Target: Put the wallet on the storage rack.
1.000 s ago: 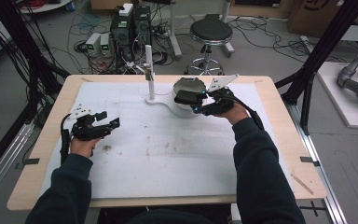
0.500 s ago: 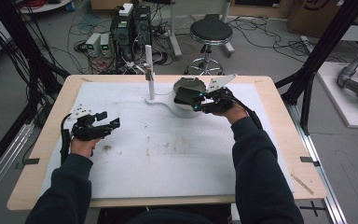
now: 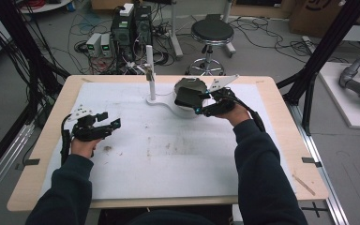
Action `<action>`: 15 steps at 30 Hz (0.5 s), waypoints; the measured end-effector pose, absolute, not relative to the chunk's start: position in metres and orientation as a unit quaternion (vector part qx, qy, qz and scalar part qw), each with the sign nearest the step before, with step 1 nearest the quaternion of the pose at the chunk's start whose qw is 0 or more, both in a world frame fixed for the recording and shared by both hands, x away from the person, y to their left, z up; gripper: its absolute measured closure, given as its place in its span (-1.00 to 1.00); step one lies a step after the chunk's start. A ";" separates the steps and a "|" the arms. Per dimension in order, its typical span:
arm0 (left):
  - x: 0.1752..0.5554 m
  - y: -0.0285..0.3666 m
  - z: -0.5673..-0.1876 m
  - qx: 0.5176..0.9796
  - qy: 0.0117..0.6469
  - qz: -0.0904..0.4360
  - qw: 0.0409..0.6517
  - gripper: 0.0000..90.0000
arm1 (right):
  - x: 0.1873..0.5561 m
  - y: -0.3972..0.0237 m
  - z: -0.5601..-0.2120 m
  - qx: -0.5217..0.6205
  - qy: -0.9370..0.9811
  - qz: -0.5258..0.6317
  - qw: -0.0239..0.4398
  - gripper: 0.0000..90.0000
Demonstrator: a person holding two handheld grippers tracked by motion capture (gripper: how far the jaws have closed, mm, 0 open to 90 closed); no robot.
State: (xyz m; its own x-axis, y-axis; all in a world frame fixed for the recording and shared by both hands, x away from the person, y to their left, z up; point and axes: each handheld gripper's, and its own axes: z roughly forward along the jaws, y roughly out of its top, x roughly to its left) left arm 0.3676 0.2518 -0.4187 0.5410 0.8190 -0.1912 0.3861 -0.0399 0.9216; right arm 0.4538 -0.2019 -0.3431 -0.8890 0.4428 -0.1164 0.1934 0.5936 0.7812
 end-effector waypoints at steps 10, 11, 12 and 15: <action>0.367 0.251 -0.418 0.693 0.430 0.201 0.543 -0.37 | 0.436 -0.229 -0.327 0.205 0.854 0.431 0.208 -0.29; 0.367 0.251 -0.418 0.693 0.430 0.201 0.542 -0.37 | 0.431 -0.240 -0.330 0.218 0.850 0.431 0.211 -0.30; 0.367 0.251 -0.418 0.694 0.430 0.200 0.542 -0.37 | 0.431 -0.240 -0.330 0.218 0.850 0.431 0.211 -0.30; 0.367 0.250 -0.417 0.693 0.428 0.203 0.543 -0.37 | 0.425 -0.257 -0.337 0.245 0.836 0.442 0.215 -0.33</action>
State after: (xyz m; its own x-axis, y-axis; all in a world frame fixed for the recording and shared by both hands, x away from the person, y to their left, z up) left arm 0.3668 0.2504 -0.4175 0.5519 0.8135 -0.1833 0.3727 -0.0440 0.9269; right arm 0.4251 -0.2570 -0.3373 -0.7873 0.6000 -0.1420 0.2203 0.4888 0.8441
